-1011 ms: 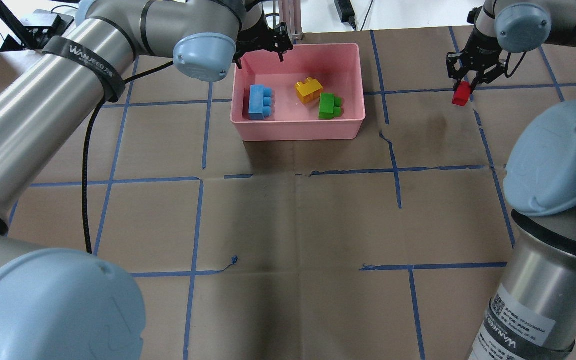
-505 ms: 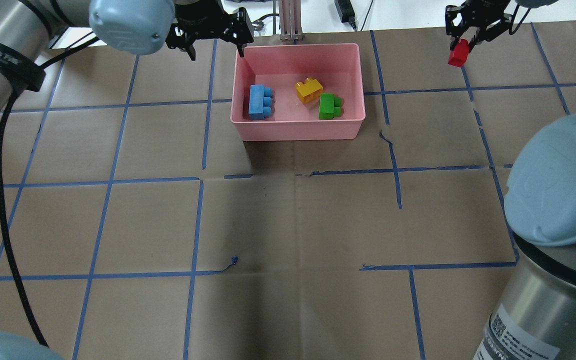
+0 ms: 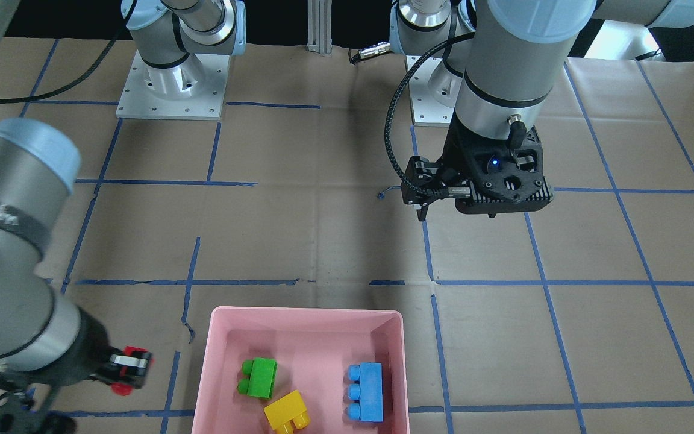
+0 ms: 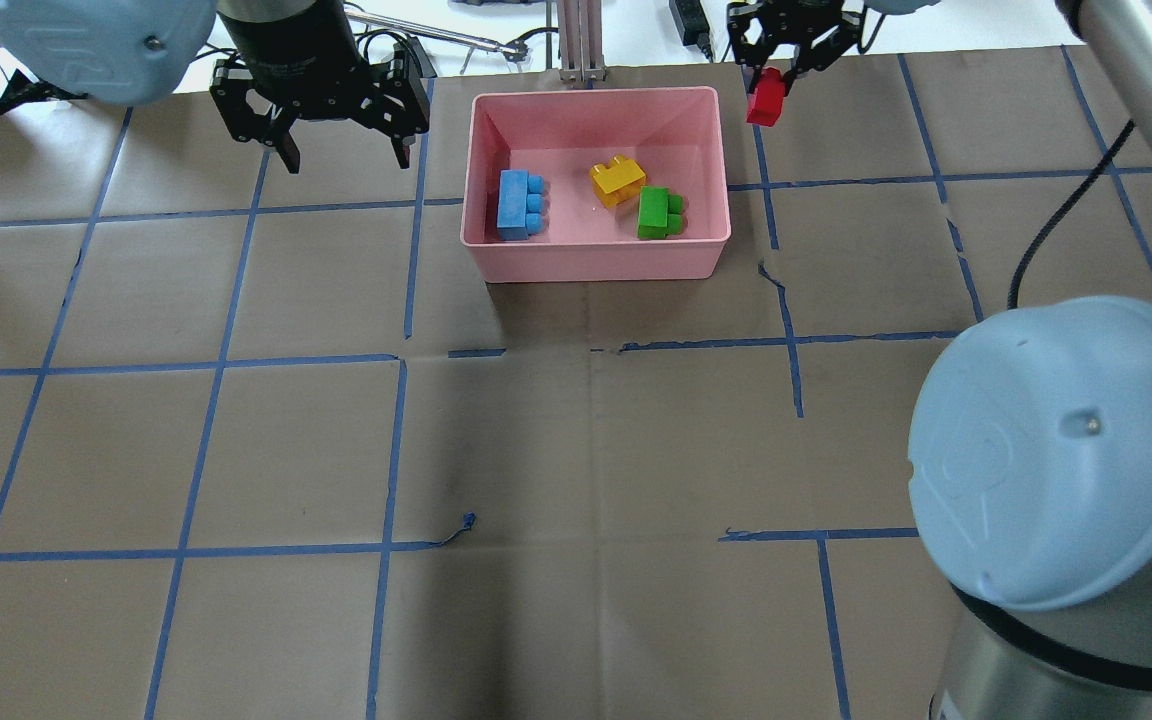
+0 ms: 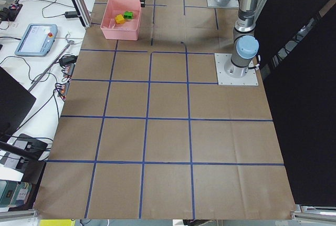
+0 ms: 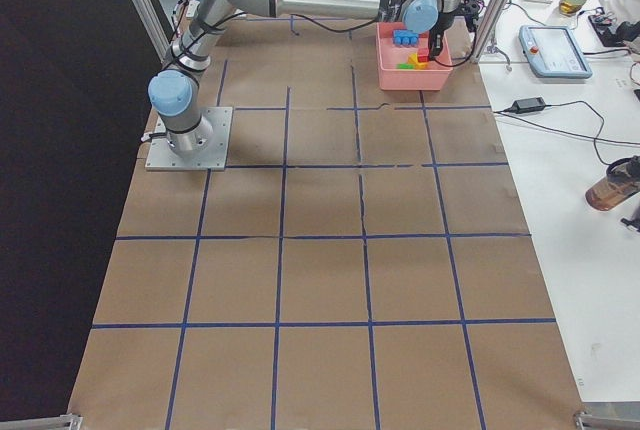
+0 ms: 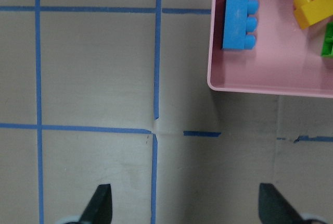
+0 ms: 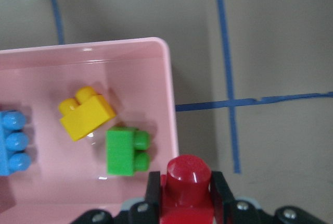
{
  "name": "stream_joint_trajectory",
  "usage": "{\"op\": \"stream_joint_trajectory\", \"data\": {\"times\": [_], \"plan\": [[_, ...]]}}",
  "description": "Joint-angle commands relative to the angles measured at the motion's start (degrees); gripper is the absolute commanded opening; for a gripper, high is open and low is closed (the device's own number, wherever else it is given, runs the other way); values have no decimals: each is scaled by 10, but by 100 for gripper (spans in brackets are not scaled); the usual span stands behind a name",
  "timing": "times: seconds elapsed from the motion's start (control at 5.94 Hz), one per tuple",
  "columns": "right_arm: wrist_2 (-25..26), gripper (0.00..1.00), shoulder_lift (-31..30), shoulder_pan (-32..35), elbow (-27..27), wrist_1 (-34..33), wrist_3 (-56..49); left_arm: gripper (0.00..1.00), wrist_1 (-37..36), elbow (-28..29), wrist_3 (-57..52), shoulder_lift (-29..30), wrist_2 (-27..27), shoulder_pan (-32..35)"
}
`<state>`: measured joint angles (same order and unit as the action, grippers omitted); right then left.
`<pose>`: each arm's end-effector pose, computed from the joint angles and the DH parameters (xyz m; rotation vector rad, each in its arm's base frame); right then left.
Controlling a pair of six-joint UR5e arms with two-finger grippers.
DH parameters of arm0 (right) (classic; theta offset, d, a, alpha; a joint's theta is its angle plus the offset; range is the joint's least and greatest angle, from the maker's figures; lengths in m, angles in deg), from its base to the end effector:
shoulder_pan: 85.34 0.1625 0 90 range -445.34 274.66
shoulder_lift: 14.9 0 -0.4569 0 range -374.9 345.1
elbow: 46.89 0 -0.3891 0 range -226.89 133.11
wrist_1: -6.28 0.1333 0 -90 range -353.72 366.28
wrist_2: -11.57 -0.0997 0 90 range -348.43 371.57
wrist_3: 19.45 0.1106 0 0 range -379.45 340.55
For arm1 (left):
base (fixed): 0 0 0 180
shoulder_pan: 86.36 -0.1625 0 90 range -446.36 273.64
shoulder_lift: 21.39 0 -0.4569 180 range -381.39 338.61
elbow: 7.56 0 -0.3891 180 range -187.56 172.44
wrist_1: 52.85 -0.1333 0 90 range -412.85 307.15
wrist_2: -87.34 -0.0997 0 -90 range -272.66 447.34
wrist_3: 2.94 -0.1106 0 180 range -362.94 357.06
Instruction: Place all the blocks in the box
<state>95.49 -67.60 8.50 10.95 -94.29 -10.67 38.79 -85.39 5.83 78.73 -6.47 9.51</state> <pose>0.1965 -0.7626 0.3910 0.1227 3.0208 -0.1249 -0.1835 -0.5538 0.5166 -0.0782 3.0755 -0.0240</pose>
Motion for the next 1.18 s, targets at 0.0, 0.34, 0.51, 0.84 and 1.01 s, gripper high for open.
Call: {"op": "stream_joint_trajectory", "data": {"times": [0.0,0.34,0.51,0.84,1.01], "plan": [[-18,32,53,49,1,-45,29,100,20,-59,-20,-55,7,-25],[-12,82,72,49,3,-92,27,100,20,-90,-27,-93,16,-34],[-10,99,65,48,3,-89,27,100,17,-90,-30,-97,16,-35],[24,100,24,47,3,-77,18,100,0,-73,-30,-77,17,-38],[37,100,-15,40,9,-49,19,100,-34,-73,-29,-66,16,-36]]}}
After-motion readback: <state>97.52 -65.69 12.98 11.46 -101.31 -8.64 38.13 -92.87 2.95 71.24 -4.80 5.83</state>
